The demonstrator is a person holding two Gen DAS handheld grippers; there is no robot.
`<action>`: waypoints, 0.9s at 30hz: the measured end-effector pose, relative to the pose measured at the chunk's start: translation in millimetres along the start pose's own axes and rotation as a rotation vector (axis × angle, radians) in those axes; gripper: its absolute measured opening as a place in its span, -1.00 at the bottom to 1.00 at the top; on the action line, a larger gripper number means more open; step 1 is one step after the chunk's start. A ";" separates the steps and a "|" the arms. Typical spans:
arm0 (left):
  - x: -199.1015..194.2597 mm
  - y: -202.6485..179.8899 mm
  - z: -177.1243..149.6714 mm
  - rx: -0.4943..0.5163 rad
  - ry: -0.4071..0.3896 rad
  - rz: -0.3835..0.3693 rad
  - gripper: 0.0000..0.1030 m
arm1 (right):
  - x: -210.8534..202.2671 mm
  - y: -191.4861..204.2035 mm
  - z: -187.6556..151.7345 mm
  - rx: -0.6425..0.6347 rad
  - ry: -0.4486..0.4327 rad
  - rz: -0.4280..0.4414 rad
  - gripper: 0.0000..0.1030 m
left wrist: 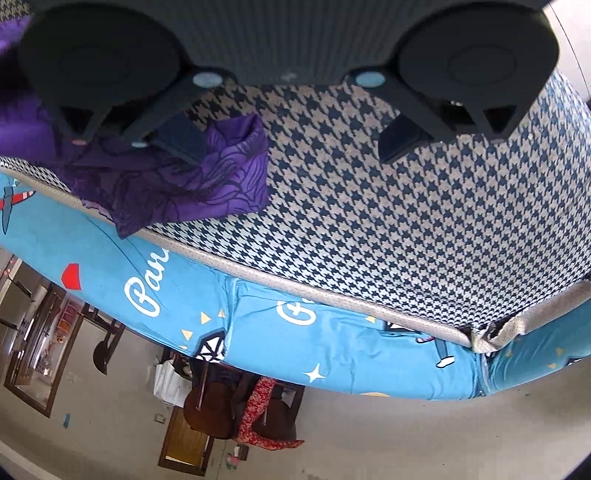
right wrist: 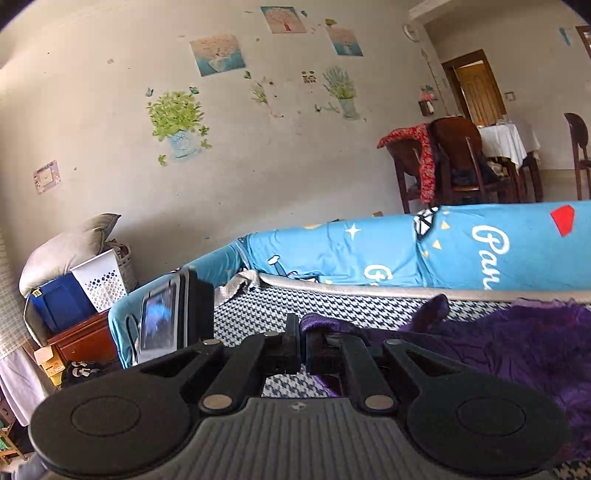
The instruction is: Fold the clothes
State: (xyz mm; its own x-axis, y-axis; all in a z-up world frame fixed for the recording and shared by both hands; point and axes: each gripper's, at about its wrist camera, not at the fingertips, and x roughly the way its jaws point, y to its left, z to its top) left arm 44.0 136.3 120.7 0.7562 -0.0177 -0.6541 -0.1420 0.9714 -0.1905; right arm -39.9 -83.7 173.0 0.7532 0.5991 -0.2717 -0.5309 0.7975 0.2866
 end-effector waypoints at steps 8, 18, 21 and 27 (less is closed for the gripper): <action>-19.4 37.9 2.6 -0.082 -0.047 0.068 1.00 | 25.8 58.9 33.7 -0.077 -0.028 0.079 -0.88; -19.8 50.6 4.5 -0.110 -0.030 0.075 1.00 | 70.3 41.2 11.5 -0.019 0.124 -0.097 -0.15; -17.2 47.9 3.5 -0.098 -0.021 0.076 1.00 | 73.3 26.2 3.7 0.024 0.168 -0.139 -0.14; -17.0 41.2 -2.4 -0.085 -0.006 0.055 1.00 | 69.3 -0.4 -2.3 0.159 0.195 -0.133 0.11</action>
State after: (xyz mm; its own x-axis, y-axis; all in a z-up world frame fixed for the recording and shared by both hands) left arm 23.8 176.0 122.3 0.7496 0.0367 -0.6609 -0.2369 0.9472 -0.2161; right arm 11.6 -42.4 151.9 0.7149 0.5044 -0.4842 -0.3530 0.8581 0.3729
